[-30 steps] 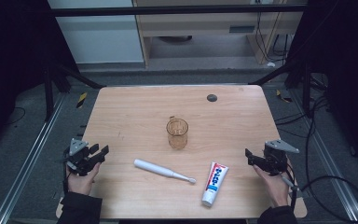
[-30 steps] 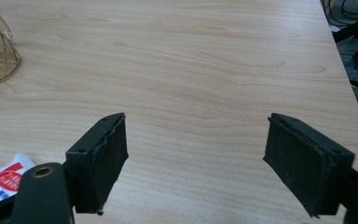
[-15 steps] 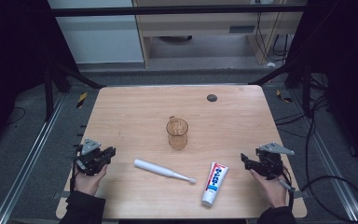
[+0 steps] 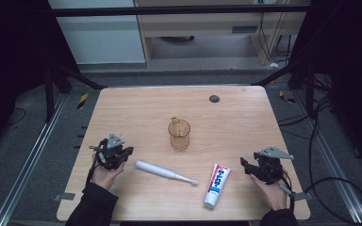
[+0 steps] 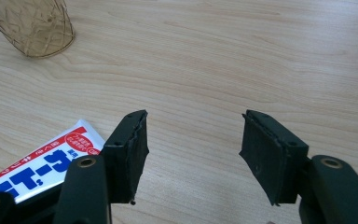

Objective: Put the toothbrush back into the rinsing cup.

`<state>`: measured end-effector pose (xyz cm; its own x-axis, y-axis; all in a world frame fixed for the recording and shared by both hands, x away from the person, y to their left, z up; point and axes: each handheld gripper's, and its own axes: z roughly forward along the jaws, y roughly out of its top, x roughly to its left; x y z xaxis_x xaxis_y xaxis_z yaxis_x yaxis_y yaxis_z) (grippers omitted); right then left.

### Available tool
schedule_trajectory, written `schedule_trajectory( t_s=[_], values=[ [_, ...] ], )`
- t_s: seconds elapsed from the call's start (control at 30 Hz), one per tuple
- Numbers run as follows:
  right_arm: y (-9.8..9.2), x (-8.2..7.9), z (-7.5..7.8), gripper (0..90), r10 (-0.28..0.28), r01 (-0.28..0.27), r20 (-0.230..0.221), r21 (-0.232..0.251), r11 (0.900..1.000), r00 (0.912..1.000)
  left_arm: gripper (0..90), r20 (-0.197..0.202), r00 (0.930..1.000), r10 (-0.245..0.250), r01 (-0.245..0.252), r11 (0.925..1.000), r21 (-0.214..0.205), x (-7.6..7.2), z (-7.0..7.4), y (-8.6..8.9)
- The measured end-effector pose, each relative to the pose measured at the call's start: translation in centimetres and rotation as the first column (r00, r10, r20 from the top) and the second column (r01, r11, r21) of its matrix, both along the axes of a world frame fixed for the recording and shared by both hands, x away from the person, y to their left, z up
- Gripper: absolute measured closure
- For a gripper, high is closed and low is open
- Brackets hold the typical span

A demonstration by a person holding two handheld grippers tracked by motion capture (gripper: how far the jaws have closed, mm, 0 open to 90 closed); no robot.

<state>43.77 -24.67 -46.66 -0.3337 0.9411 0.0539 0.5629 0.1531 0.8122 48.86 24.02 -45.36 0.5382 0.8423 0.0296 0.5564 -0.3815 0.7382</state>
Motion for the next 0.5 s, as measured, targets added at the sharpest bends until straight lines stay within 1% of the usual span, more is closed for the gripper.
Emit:
schedule_trajectory(
  t_s=[0.03,0.07,0.13,0.17,0.2,0.27,0.37,0.4,0.47,0.5],
  values=[
    [0.0,0.0,0.0,40.6,0.0,0.0,-0.001,0.001,1.0,1.0,89.8,0.0,1.0,0.0,0.0,1.0,0.0,0.0,0.0,0.0],
    [0.1,0.0,0.0,40.6,0.006,-0.006,0.001,-0.001,1.0,1.0,89.8,-0.018,0.9996,-0.02,0.02,0.9997,0.017,0.3,-0.5,-0.6],
    [0.2,0.1,-0.1,40.2,0.007,-0.007,-0.002,-0.003,1.0,1.0,89.8,-0.036,0.9984,-0.042,0.043,0.9988,0.025,0.4,-0.9,-0.9],
    [0.2,0.1,-0.1,40.2,0.007,-0.007,-0.002,-0.003,1.0,1.0,89.8,-0.036,0.9984,-0.042,0.043,0.9988,0.025,0.4,-0.9,-0.9],
    [0.3,0.1,-0.2,39.9,0.011,-0.011,-0.005,-0.005,0.9999,0.9999,89.8,-0.044,0.9977,-0.051,0.051,0.9985,0.017,0.5,-1.0,-1.1],
    [0.3,0.2,-0.3,39.1,0.013,-0.014,-0.006,-0.011,0.9999,0.9999,89.8,-0.05,0.9966,-0.065,0.066,0.9976,0.018,0.5,-1.2,-1.3],
    [0.2,0.3,-0.4,38.5,0.009,-0.01,-0.01,-0.014,0.9999,0.9999,89.8,-0.074,0.9931,-0.092,0.094,0.9953,0.025,0.4,-1.5,-1.6],
    [0.2,0.2,-0.4,38.4,0.006,-0.006,-0.013,-0.008,0.9999,0.9999,89.8,-0.074,0.9923,-0.099,0.101,0.9943,0.033,0.3,-1.5,-1.6],
    [0.1,0.2,-0.4,38.4,0.005,-0.005,-0.007,-0.014,0.9999,1.0,89.8,-0.076,0.9921,-0.1,0.103,0.9942,0.031,0.2,-1.5,-1.6],
    [0.0,0.2,-0.4,38.3,0.001,-0.001,-0.008,-0.012,0.9999,1.0,89.8,-0.089,0.9902,-0.108,0.111,0.9932,0.034,0.1,-1.7,-1.6]
  ],
)
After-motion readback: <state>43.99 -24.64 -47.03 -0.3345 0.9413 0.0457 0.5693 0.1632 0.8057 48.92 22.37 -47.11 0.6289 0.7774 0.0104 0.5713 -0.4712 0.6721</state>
